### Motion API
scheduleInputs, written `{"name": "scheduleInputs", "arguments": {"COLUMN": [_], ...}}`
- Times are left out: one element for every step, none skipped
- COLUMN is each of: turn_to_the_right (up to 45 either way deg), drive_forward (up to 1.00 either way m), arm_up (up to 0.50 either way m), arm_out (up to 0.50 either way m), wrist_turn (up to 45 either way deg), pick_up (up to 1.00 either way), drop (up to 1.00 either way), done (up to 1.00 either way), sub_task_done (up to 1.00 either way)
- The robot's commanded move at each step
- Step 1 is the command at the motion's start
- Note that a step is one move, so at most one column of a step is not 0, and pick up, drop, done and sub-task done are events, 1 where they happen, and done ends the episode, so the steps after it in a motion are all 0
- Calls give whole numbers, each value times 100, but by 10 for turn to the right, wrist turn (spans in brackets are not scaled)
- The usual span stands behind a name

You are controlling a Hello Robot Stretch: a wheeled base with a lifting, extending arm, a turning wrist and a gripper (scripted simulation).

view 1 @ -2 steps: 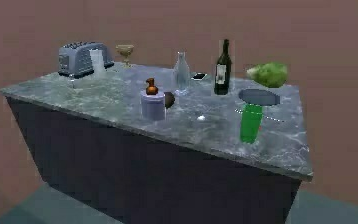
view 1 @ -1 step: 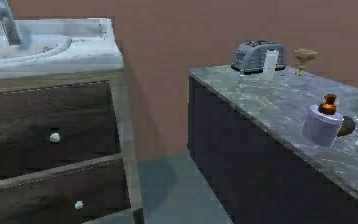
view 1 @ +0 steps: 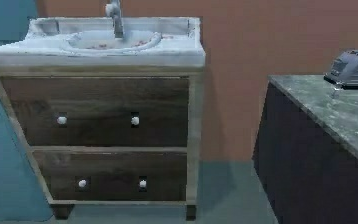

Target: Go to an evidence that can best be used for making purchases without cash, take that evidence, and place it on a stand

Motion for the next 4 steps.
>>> {"name": "scheduleInputs", "arguments": {"turn_to_the_right": [-30, 450, 450, 240], "drive_forward": [0, 0, 0, 0], "arm_up": [0, 0, 0, 0], "arm_out": [0, 0, 0, 0], "wrist_turn": [0, 0, 0, 0], "pick_up": [0, 0, 0, 0], "drop": [0, 0, 0, 0], "done": [0, 0, 0, 0], "sub_task_done": [0, 0, 0, 0]}}
